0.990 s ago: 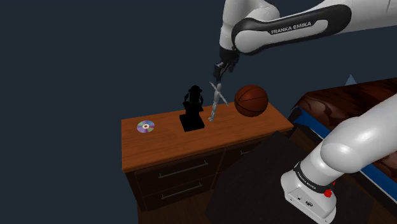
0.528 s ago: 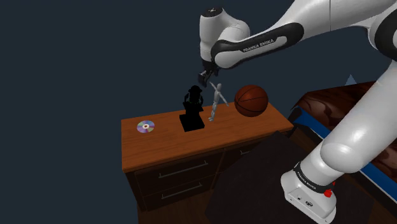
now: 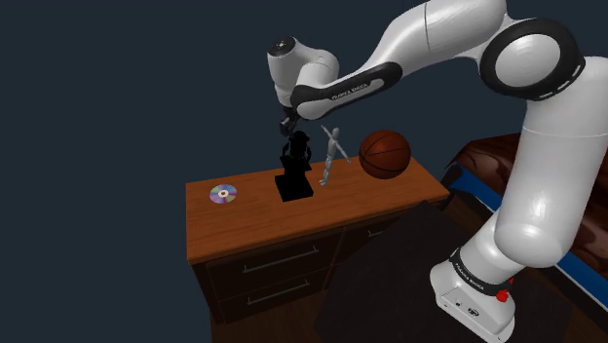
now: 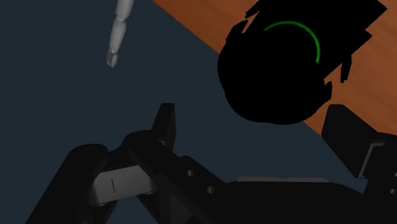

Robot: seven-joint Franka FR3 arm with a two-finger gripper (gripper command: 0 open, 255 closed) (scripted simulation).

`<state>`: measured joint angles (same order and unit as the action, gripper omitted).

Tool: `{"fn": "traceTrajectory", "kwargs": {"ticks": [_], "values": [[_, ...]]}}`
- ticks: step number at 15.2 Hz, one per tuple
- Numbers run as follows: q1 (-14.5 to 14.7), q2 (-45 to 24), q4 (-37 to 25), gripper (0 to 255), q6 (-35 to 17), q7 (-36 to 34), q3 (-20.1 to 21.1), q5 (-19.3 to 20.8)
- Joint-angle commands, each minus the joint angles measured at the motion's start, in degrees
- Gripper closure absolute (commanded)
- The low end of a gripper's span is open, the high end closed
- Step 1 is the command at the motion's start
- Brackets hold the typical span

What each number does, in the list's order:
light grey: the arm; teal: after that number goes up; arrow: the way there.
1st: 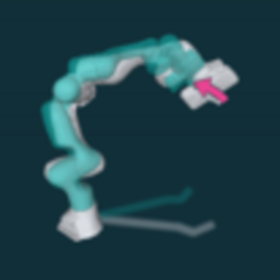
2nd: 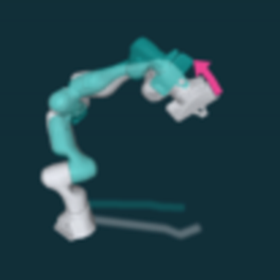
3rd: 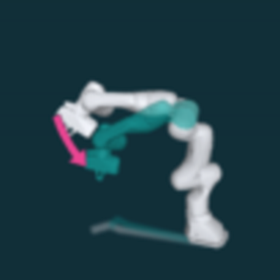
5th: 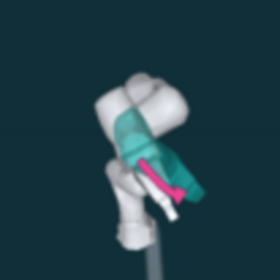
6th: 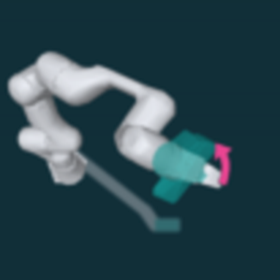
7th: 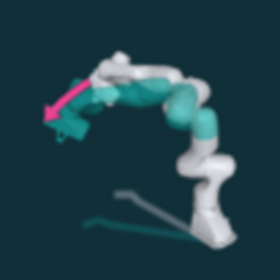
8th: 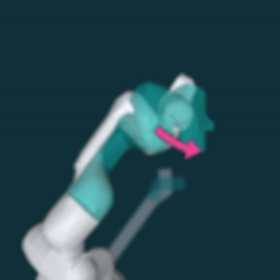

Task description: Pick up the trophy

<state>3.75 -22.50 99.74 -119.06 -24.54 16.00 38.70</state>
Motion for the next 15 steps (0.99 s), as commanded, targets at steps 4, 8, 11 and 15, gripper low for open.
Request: {"fn": "traceTrajectory", "kwargs": {"ticks": [4,8,11,15], "values": [[1.4,-5.3,-3.3,0,-1.0,-1.9,-1.2,3.3],[1.6,-6.9,-2.7,0,-2.7,-3.4,-1.7,4.4],[1.6,-7.3,-2.9,255,-2.9,-3.6,-1.7,4.6],[1.6,-7.3,-2.9,255,-2.8,-3.5,-1.7,4.6]]}}
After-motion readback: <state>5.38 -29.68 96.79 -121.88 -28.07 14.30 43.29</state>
